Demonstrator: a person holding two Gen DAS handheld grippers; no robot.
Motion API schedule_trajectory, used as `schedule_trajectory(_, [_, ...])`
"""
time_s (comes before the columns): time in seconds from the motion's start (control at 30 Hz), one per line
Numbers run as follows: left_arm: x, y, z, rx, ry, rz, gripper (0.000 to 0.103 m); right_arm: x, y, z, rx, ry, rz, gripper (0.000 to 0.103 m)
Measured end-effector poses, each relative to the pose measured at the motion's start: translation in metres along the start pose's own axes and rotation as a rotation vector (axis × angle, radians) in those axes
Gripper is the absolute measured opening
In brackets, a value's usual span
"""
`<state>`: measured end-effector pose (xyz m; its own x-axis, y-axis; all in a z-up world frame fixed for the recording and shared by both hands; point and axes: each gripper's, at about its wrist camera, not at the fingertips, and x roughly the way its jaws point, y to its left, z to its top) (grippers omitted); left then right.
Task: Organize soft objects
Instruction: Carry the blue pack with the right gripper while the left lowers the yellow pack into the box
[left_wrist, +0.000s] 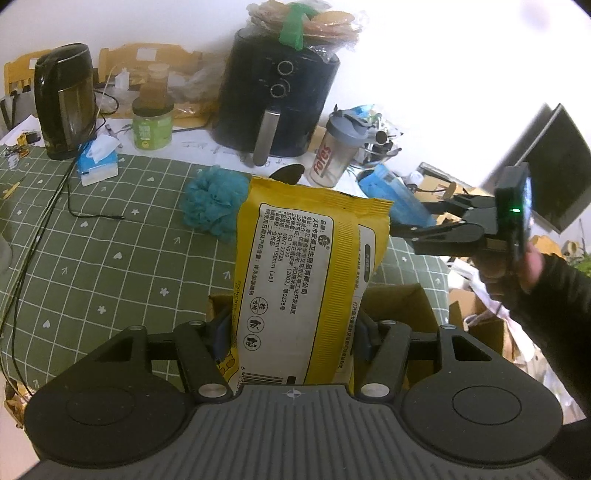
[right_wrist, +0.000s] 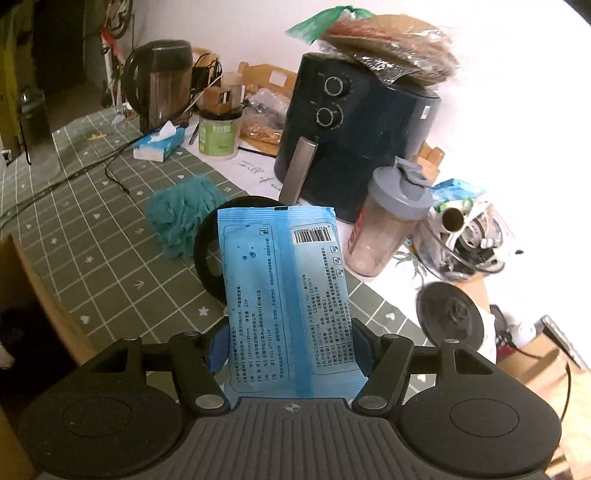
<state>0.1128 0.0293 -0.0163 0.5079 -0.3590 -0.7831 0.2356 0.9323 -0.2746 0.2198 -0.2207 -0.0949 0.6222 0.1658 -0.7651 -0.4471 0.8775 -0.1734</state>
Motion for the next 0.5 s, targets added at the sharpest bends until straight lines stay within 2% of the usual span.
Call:
schedule_trajectory(0.33, [0.008,0.001,0.000,-0.020,0.043,0.001,0.060,-0.050,0.023,-0.011,0.127,-0.005,0.041,0.068])
schedule_trajectory(0.5, [0.015,0.005,-0.001,-0.080,0.085,-0.001,0.060,-0.066,0.039,-0.020,0.189,-0.004,0.072,0.068])
